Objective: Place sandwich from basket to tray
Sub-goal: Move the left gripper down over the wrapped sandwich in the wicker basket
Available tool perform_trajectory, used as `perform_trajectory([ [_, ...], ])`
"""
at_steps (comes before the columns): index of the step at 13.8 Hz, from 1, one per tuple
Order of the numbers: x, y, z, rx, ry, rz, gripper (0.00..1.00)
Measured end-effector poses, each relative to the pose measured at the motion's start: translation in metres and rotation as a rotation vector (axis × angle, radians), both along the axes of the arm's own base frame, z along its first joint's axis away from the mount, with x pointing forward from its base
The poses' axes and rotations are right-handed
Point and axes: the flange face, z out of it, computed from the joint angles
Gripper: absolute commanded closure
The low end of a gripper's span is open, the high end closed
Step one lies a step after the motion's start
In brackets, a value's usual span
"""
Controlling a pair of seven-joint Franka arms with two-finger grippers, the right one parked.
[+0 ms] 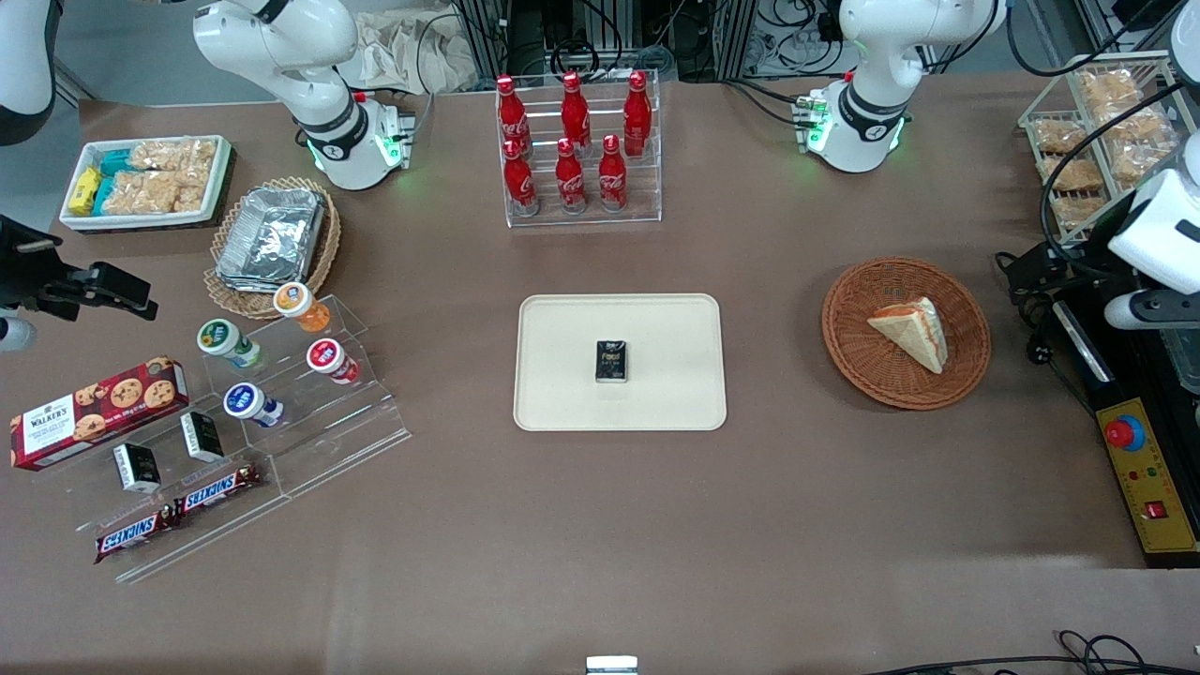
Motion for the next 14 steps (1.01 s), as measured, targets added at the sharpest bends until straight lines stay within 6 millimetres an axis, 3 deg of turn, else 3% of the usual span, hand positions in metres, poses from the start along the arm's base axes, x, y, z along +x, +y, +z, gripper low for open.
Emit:
perform_trajectory([
  [5,0.002,0.012,-0.004,-0.005,0.009,0.026,0.0],
  [8,0.003,0.012,-0.014,0.002,0.032,0.217,0.0],
  [10,0.003,0.01,-0.028,0.013,0.063,0.374,0.0],
  [14,-0.003,0.01,-0.064,0.039,0.119,0.499,0.0],
])
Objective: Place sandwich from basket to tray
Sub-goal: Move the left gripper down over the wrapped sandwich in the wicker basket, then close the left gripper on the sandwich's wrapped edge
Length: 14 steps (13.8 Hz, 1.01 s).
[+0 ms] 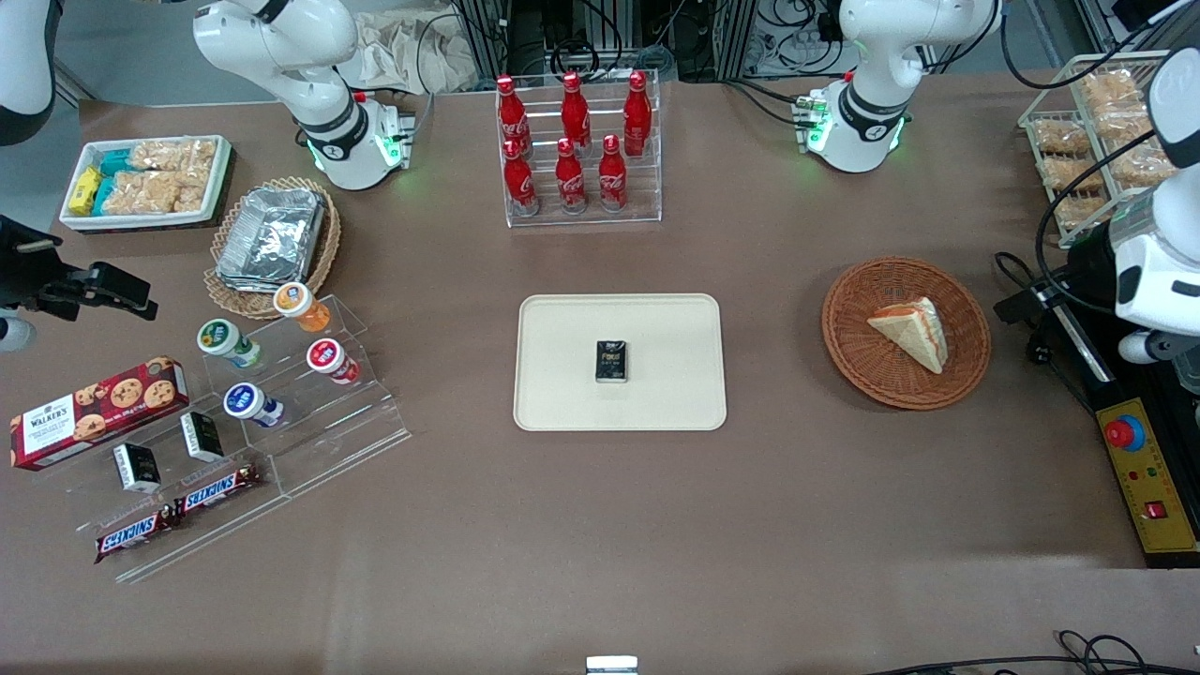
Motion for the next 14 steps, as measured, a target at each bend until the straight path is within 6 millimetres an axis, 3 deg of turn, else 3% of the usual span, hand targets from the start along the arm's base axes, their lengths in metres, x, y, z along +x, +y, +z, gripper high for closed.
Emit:
perform_trajectory([
  [4,-0.02,0.001,-0.042,0.02,-0.024,0.11,0.0],
  [9,-0.061,0.003,-0.122,0.037,-0.027,0.237,0.0],
  [14,-0.08,0.008,-0.177,0.04,-0.04,0.303,0.0],
])
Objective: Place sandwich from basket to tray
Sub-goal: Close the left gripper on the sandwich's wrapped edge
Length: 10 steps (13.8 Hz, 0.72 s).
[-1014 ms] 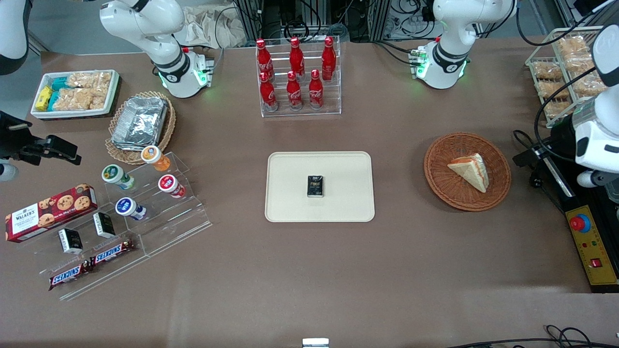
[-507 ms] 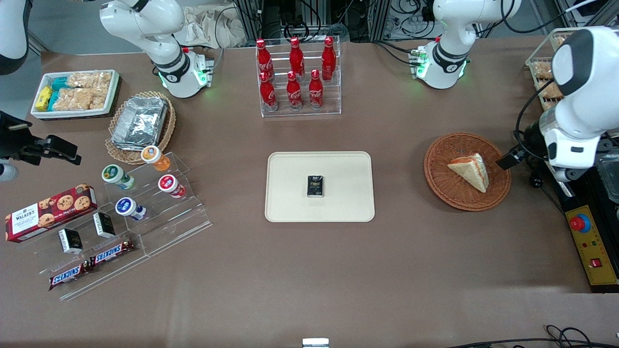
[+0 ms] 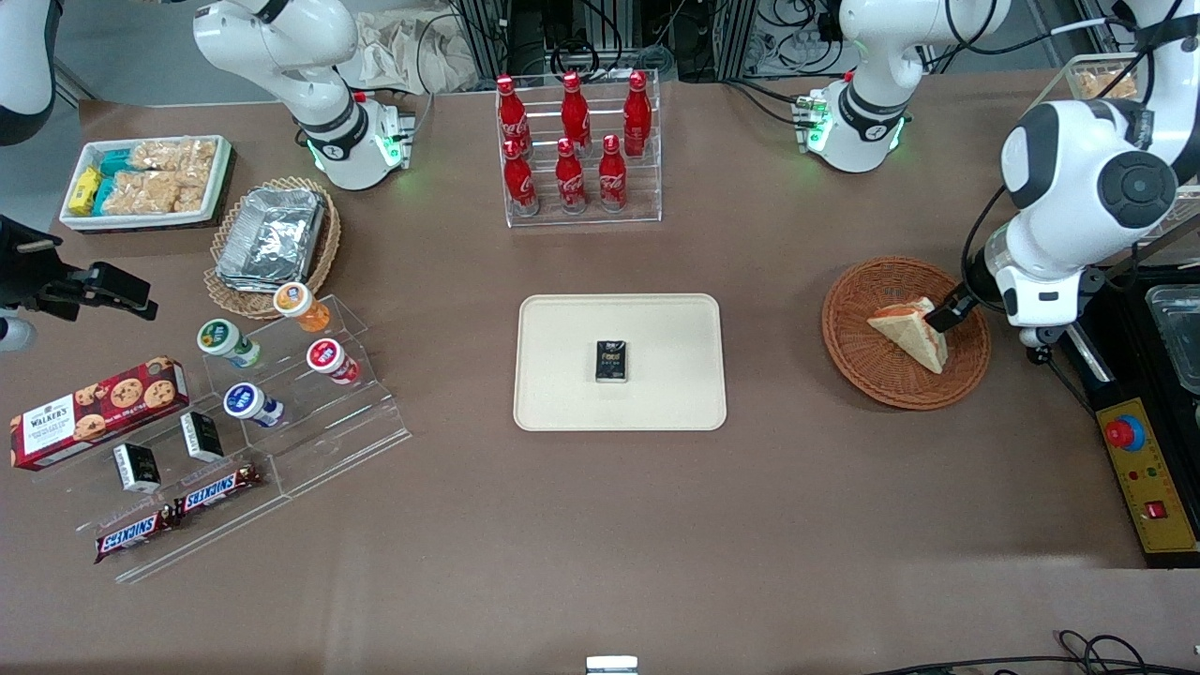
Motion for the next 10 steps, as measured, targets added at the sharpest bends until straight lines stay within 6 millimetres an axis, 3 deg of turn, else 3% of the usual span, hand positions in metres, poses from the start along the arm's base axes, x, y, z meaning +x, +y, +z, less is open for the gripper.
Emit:
perform_trajectory([
  [6,-0.032,0.018,-0.079,-0.007,-0.051,0.038,0.0],
  [10,-0.036,0.022,-0.104,-0.007,-0.038,0.047,0.0],
])
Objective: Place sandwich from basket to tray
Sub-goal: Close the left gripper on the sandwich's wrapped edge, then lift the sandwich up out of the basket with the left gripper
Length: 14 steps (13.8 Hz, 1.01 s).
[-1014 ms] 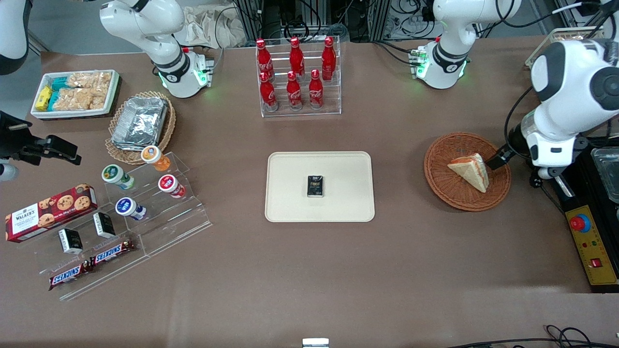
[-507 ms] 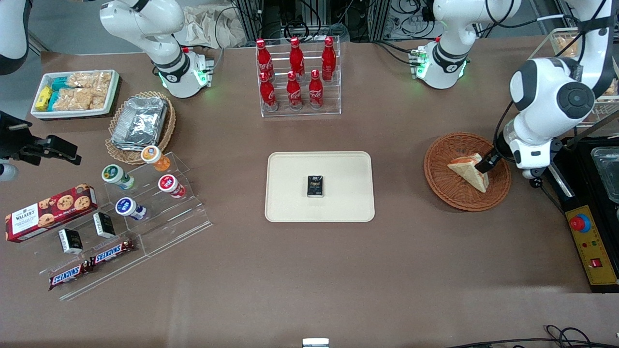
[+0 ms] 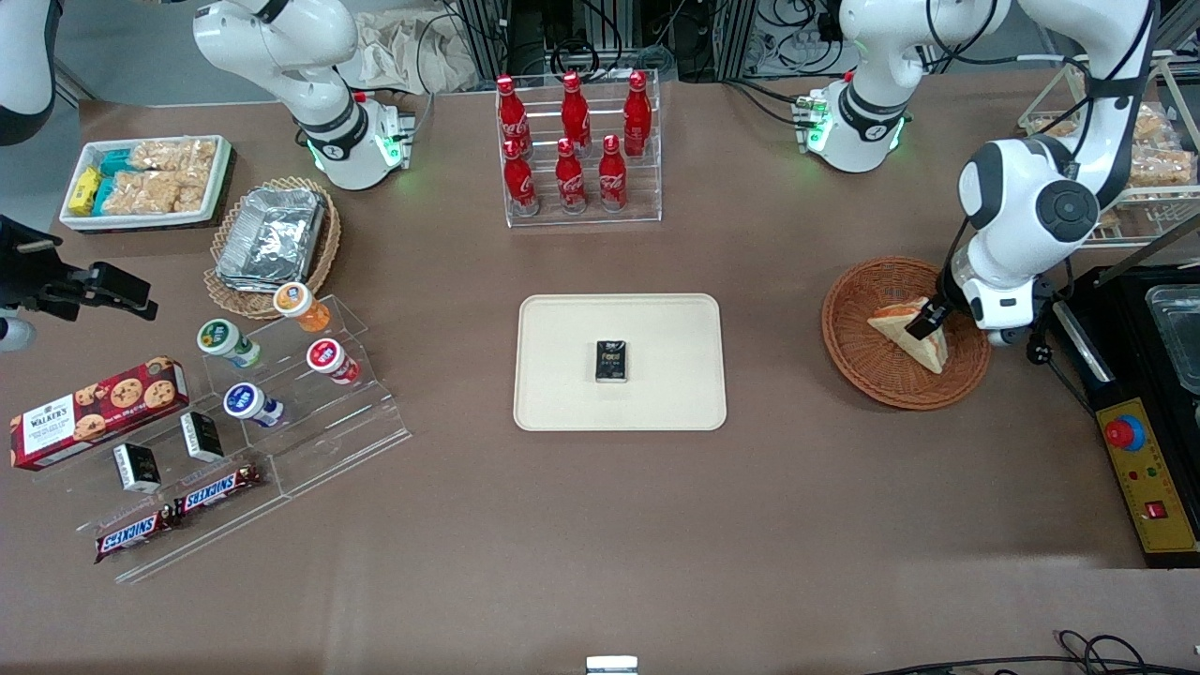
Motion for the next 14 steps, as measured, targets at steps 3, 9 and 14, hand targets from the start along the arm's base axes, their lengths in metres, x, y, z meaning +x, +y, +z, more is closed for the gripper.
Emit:
perform_trajectory([
  [3,-0.001,0.0,-0.01,0.0,0.003,0.001,0.03],
  [9,-0.002,0.0,-0.031,0.001,0.015,-0.001,1.0],
  [14,0.001,-0.004,-0.028,0.0,0.002,-0.019,1.0],
])
